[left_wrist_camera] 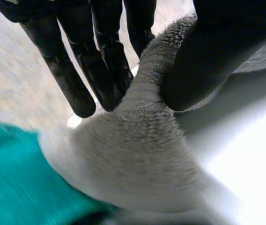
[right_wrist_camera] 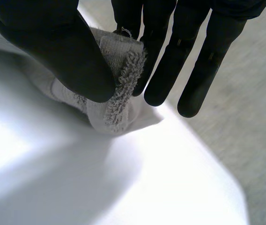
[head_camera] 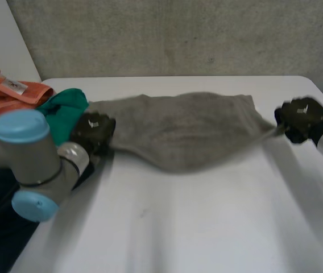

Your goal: Fold the laundry.

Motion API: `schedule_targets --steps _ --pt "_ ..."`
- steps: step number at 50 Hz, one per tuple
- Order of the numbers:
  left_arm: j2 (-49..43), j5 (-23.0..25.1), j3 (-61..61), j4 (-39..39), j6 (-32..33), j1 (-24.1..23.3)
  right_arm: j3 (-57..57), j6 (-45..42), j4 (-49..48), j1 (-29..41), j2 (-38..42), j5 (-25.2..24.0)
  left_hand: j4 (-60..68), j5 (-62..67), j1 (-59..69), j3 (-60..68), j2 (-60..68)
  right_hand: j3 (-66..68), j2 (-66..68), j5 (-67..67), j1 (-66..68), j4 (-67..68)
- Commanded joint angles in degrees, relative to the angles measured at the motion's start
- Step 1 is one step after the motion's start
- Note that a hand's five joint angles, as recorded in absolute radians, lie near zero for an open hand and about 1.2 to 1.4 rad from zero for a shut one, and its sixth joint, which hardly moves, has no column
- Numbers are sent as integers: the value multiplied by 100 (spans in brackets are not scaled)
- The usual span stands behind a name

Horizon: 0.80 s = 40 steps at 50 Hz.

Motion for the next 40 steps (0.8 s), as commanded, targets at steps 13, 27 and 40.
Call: schedule_targets --steps 13,27,40 --pt "62 -199 -634 296 445 -214 341 53 394 -567 19 -38 -4564 -4303 -4351 -4540 -4569 1189 1322 1187 1639 1132" --pt "-667 -446 -257 762 603 -170 411 150 421 -830 -60 59 -3841 -3580 -3627 -3817 -3846 1189 1322 1187 1639 1132" --pt "-475 -1131 -274 1254 603 -21 385 141 438 -822 -95 235 -3403 -3143 -3190 -3380 -3408 1189 1322 1187 1639 1132"
